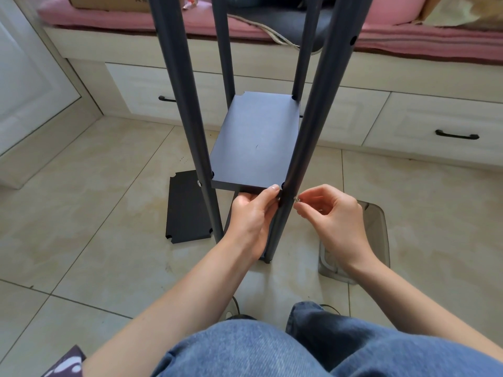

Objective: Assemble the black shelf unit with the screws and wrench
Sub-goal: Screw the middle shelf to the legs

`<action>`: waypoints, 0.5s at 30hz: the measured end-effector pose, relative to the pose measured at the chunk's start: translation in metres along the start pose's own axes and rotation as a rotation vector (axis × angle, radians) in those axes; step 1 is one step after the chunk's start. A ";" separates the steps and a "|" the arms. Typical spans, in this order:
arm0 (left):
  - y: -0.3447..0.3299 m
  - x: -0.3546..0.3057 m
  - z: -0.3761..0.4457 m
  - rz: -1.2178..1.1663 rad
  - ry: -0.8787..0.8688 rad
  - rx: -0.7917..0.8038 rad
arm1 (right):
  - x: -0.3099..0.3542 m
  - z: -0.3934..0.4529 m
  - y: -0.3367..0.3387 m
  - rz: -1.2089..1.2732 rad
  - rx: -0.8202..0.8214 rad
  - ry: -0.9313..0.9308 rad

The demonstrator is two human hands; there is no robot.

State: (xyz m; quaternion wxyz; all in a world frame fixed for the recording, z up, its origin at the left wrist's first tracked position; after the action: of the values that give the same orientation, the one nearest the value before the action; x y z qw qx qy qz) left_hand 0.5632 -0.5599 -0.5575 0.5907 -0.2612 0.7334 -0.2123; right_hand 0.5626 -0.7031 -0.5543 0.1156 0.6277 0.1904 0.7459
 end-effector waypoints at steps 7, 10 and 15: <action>-0.001 0.000 0.000 0.016 0.000 -0.007 | 0.000 0.002 -0.003 0.023 -0.016 0.001; 0.000 0.000 0.001 0.027 -0.002 -0.012 | -0.001 0.003 -0.003 0.096 -0.010 -0.043; 0.001 0.001 0.001 0.035 -0.002 -0.013 | -0.001 0.004 -0.001 0.091 -0.015 -0.041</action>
State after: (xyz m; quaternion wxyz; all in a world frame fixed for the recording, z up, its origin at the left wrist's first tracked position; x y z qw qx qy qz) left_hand 0.5637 -0.5596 -0.5586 0.5933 -0.2523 0.7386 -0.1971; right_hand 0.5671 -0.7018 -0.5555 0.0900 0.6499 0.1535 0.7389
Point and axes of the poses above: each hand's wrist, its own z-axis towards the middle knuckle, its own y-axis out of the back of the hand, x = y × z, the point moved 1 cm from there along z, towards the middle knuckle, and after that the axes turned 8 degrees about x, right-handed, at the moved point
